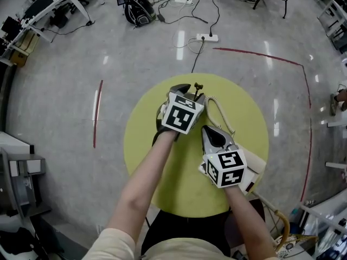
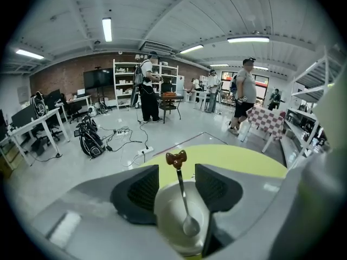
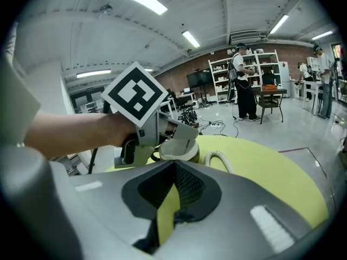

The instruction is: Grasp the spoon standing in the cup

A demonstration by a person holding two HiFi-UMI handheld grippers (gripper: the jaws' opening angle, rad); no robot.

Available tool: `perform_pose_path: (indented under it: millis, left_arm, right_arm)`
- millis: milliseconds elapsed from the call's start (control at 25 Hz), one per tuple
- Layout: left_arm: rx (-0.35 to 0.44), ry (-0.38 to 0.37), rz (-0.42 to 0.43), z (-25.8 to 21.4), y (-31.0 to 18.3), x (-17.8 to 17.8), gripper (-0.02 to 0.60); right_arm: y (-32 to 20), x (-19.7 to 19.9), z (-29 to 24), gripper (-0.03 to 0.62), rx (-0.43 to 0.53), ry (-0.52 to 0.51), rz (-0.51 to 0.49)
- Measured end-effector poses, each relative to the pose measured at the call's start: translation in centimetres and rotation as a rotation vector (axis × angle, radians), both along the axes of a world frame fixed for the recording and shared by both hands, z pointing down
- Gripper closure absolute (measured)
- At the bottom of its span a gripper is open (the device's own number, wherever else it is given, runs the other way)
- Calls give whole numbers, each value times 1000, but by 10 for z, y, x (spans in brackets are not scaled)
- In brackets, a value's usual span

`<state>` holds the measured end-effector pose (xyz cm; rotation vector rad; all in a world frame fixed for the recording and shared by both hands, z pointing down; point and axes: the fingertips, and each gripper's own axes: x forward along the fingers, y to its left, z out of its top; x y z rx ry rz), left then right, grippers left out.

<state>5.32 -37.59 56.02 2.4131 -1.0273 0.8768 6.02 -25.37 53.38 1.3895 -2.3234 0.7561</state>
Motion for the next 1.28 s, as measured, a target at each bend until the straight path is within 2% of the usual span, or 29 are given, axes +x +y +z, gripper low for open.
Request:
perform_pose_path:
  millis: [320,600,920,1280]
  left_arm:
    - [15,-79,21,6,-9,7,376]
    - [50,-140,18,8,-17,8,433]
    - [83,-85,-7,-2,-10,6,434]
    - [159,-9,-64,-29,-3,-8,436]
  right_arm:
    - [2,-6,5,592,-9,-12,-10]
    - [2,-7,5,592,-10,-17,-14]
    - [2,-5,1,592,-2,-24,-16]
    - [4,-9,-5,592,12,-25,-21]
